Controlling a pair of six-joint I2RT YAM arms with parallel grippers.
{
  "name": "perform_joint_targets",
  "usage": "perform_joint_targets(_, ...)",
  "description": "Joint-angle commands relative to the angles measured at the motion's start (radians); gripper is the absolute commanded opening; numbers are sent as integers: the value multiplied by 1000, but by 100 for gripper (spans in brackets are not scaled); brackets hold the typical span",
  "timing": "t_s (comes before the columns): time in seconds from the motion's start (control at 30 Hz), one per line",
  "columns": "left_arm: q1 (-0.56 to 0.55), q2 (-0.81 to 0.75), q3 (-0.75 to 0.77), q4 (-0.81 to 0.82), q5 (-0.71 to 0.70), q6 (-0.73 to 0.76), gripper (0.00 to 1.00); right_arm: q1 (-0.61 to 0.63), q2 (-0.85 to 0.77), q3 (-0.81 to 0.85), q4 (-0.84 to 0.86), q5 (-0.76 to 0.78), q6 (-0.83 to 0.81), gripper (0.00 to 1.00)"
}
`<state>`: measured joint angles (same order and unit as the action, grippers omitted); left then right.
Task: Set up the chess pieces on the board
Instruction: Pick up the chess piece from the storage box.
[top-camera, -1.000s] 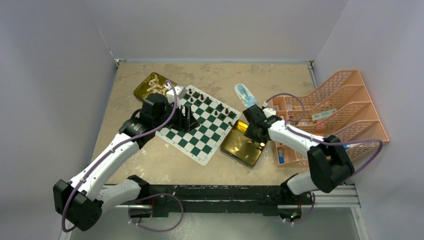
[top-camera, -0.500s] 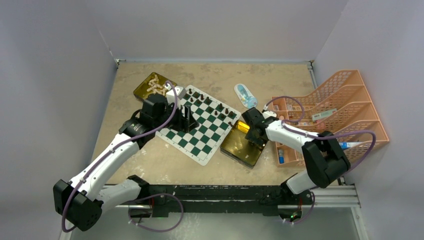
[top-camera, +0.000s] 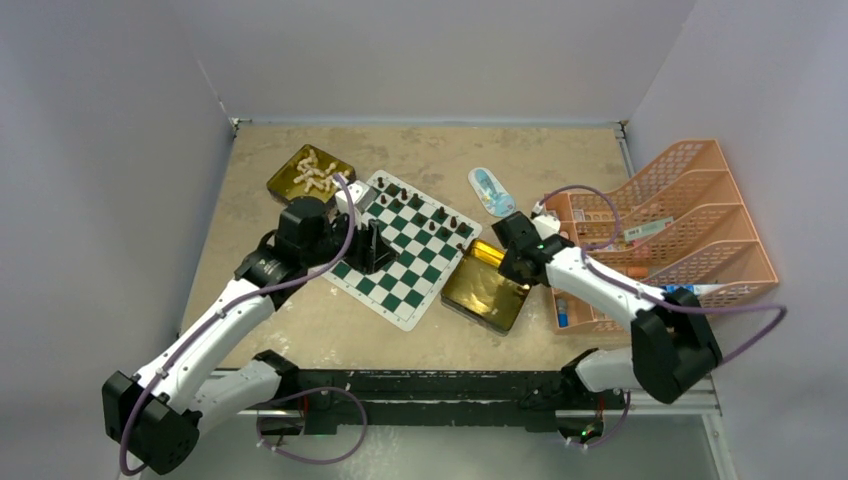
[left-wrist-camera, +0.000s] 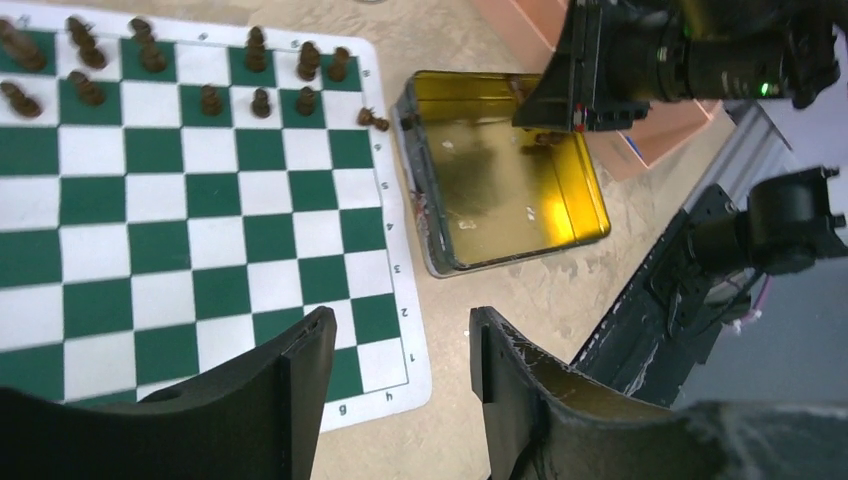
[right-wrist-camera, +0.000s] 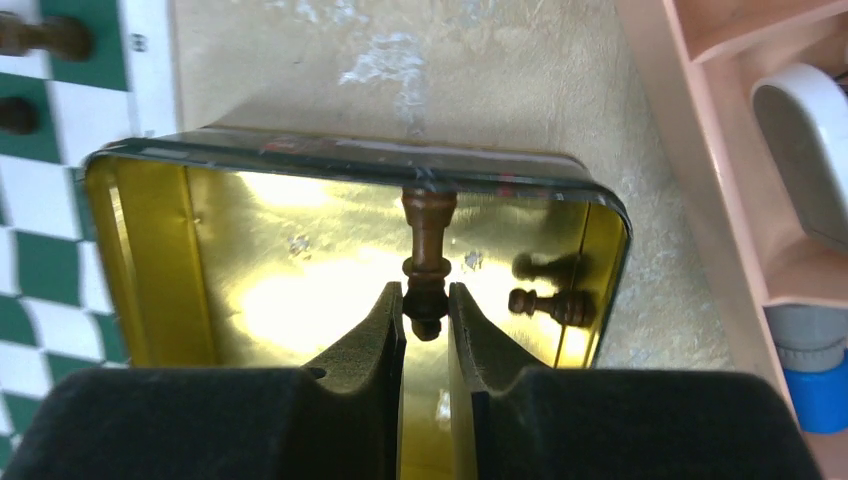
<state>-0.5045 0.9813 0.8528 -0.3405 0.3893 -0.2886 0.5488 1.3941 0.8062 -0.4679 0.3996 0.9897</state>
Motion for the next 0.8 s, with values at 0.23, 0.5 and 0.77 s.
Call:
perform_joint_targets(0.23, 2, -107, -133, 379, 363, 291, 50, -2, -237, 21, 1, -103, -157, 14)
perform_joint_targets(0.5, 2, -8, -104, 468, 513, 439, 49, -4, -331, -37, 68, -169, -205, 13)
perform_joint_targets(0.77, -7, 2, -104, 414, 720, 856, 50, -4, -323, 38, 183, -601, -534, 13)
